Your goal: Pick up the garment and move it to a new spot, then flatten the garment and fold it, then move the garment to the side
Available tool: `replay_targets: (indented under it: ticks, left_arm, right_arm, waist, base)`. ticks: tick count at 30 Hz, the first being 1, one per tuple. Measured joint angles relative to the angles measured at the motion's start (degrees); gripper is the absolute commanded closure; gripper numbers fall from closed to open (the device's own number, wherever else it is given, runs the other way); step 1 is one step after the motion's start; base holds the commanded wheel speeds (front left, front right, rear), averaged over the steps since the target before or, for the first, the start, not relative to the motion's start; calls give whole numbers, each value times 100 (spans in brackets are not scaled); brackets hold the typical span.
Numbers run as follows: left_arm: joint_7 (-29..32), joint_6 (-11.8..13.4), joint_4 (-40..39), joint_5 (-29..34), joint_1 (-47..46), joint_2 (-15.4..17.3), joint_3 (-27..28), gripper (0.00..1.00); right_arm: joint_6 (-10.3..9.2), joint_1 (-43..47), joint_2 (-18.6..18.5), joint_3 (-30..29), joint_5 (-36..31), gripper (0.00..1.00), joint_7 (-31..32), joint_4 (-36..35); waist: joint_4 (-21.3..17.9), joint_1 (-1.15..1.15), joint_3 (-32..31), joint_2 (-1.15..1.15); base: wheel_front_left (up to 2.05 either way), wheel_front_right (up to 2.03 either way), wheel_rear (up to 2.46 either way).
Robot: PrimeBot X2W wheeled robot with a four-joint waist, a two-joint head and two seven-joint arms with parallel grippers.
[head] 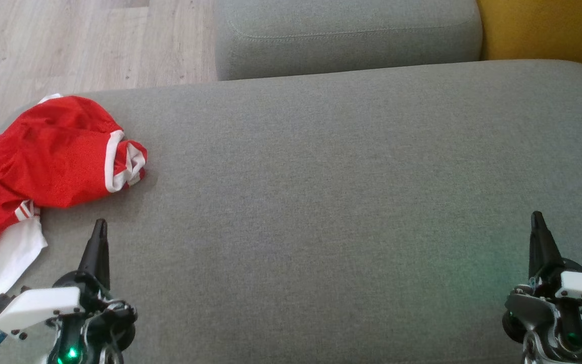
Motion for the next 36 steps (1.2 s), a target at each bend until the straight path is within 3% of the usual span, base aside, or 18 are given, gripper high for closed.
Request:
replay_targets:
  ticks: [17,18,23,36]
  left_arm:
    - [0,0,0,0,0,0,0,100]
    - [1,0,0,0,0,0,0,0]
    - [-12,12,316,-8,279,-54,-29,0]
    - [-216,75,208,231,366,-60,-189,0]
  right_arm:
    - [0,0,0,0,0,100,0,0]
    - [0,0,0,0,0,0,0,0]
    - [-2,249,10,21,-1,0,-9,308]
    - [-2,298,11,154,-383,0,-172,235]
  waist:
    - [0,0,0,0]
    - [0,0,0,0]
    - [0,0,0,0]
    - [-11,0,-3,0]
  base:
    - [0,0,0]
    - [0,0,0]
    - [0,0,0]
    - [0,0,0]
